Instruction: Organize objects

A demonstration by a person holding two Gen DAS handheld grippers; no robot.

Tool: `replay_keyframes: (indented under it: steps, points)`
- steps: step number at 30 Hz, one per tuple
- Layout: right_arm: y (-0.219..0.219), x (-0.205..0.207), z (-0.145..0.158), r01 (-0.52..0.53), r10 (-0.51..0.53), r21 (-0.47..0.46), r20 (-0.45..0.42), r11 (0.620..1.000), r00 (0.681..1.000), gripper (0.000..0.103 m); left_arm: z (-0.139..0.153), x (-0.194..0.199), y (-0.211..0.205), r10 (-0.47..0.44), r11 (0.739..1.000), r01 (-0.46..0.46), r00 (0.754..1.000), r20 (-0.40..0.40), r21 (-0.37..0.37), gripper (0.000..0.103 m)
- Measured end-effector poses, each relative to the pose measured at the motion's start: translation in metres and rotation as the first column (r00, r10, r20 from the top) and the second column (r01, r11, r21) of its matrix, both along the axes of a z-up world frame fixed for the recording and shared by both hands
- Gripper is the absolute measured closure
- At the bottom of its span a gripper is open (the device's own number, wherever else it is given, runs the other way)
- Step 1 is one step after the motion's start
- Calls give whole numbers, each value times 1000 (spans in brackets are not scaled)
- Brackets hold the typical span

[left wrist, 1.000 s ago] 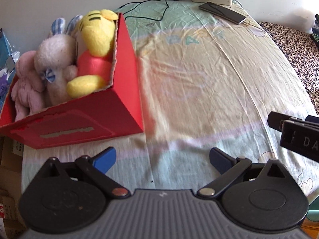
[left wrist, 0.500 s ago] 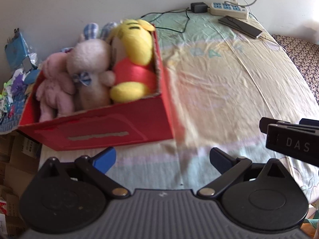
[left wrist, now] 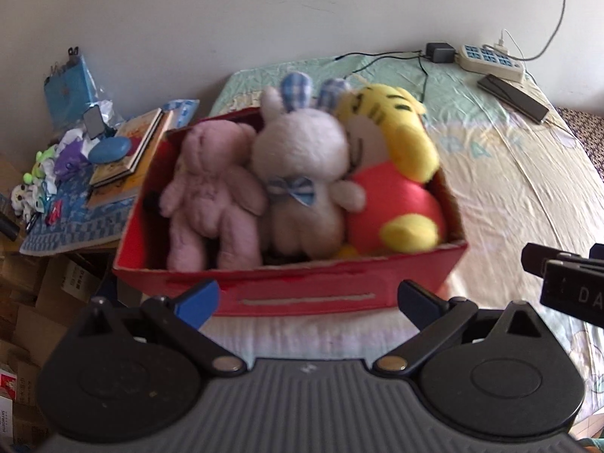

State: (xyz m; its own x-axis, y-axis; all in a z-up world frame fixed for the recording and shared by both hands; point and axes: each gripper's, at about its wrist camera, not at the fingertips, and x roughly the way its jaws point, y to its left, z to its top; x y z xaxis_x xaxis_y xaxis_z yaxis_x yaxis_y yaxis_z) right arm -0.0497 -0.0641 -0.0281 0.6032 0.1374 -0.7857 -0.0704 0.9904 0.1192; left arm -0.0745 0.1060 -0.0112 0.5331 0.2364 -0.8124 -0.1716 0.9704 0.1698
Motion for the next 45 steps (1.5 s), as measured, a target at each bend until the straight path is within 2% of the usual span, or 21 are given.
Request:
replay_keyframes:
  steps: [8, 18, 25, 34, 39, 45]
  points:
    - [39, 3, 15, 9, -8, -7, 37, 1000, 999, 26, 14, 8, 48, 25, 1000, -25, 999, 33, -3, 1]
    - [79, 3, 18, 14, -14, -2, 54, 1000, 998, 26, 5, 12, 91, 10, 1000, -10, 1000, 21, -20, 1]
    - [91, 2, 21, 34, -34, -8, 52, 999, 998, 26, 4, 11, 107, 1, 999, 0, 1000, 12, -35, 1]
    - [107, -1, 37, 62, -59, -27, 104, 998, 993, 25, 16, 20, 122, 2, 1000, -2, 999, 52, -12, 1]
    - [112, 0, 38, 62, -57, -43, 114, 997, 992, 24, 17, 24, 129, 3, 1000, -1, 999, 50, -26, 1]
    - [109, 5, 34, 77, -74, -27, 88, 997, 993, 24, 14, 25, 129, -2, 999, 3, 999, 35, -34, 1]
